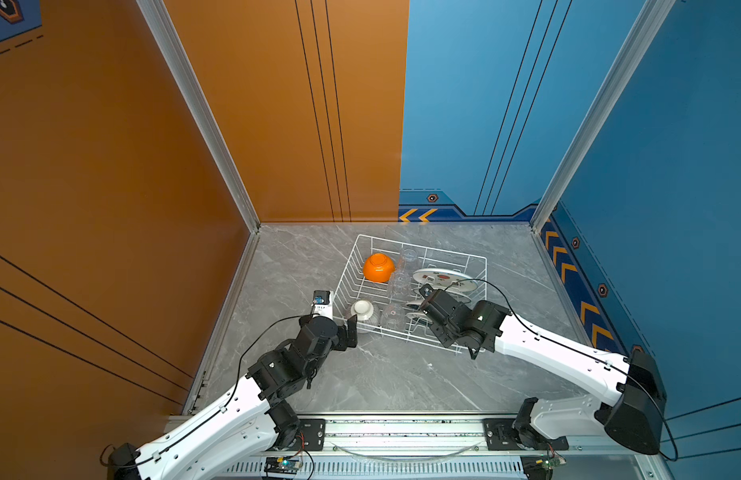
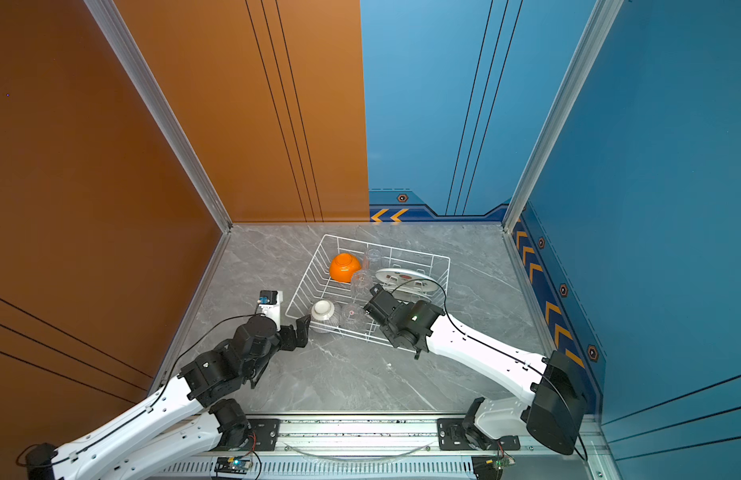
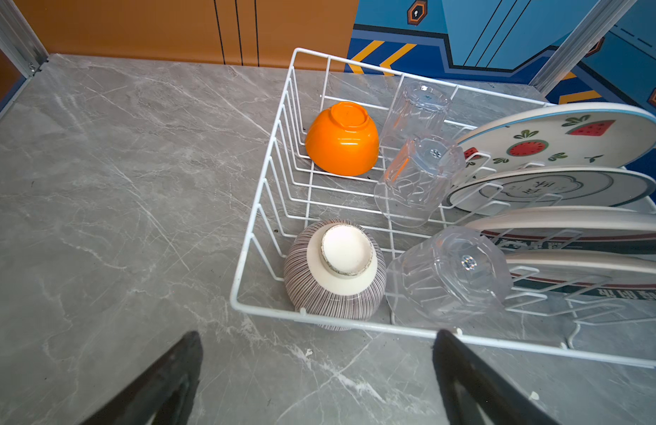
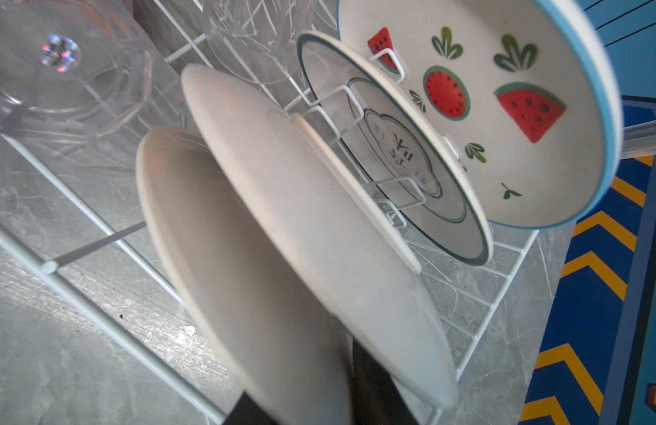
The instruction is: Unload the mixed dishes from the dish rack
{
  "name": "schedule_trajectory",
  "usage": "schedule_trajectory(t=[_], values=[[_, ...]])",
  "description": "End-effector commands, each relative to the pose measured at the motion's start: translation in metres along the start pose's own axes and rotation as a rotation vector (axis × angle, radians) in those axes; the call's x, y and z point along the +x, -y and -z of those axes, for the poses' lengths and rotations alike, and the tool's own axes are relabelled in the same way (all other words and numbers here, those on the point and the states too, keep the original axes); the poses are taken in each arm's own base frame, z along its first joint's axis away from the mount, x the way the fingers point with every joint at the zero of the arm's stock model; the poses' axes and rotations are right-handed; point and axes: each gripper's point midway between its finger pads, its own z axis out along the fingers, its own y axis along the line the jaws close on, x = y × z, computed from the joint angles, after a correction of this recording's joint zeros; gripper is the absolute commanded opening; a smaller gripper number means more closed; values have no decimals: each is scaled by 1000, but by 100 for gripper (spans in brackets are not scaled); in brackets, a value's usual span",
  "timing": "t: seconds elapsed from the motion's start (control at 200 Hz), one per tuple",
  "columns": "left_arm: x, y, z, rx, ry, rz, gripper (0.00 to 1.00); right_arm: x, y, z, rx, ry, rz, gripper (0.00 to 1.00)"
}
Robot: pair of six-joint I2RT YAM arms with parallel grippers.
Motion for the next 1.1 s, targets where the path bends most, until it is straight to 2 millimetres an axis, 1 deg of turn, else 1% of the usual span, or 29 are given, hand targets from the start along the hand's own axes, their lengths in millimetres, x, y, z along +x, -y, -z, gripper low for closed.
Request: schedule_trajectory(t=[0.0, 0.04, 0.125, 0.235, 0.39, 0.556, 0.626, 0.746, 0.896, 1.096], values=[[2, -2, 0, -9, 6, -3, 98, 3, -5, -7, 7, -38, 44, 28], [3, -1, 0, -5, 3, 2, 98, 3, -7, -9, 3, -42, 53, 26], [4, 1, 0, 6, -4, 9, 98, 1, -4, -8, 14, -37, 52, 18], [6, 1, -1, 7, -9, 11, 98, -2, -2, -4, 22, -19, 44, 16], [6, -1, -1, 1, -5, 13, 98, -8, 7, 3, 64, 15, 42, 9], [4, 0, -1, 2, -3, 13, 98, -17, 14, 15, 80, 71, 25, 4], [4, -1, -1, -1, -2, 17, 98, -21, 19, 23, 89, 103, 11, 0], [4, 0, -2, 0, 0, 18, 98, -27, 29, 33, 115, 152, -8, 0], [3, 1, -3, 0, 5, 15, 98, -34, 37, 44, 135, 186, -14, 0], [-4, 8, -7, 10, 9, -3, 98, -51, 44, 60, 143, 238, -38, 0]])
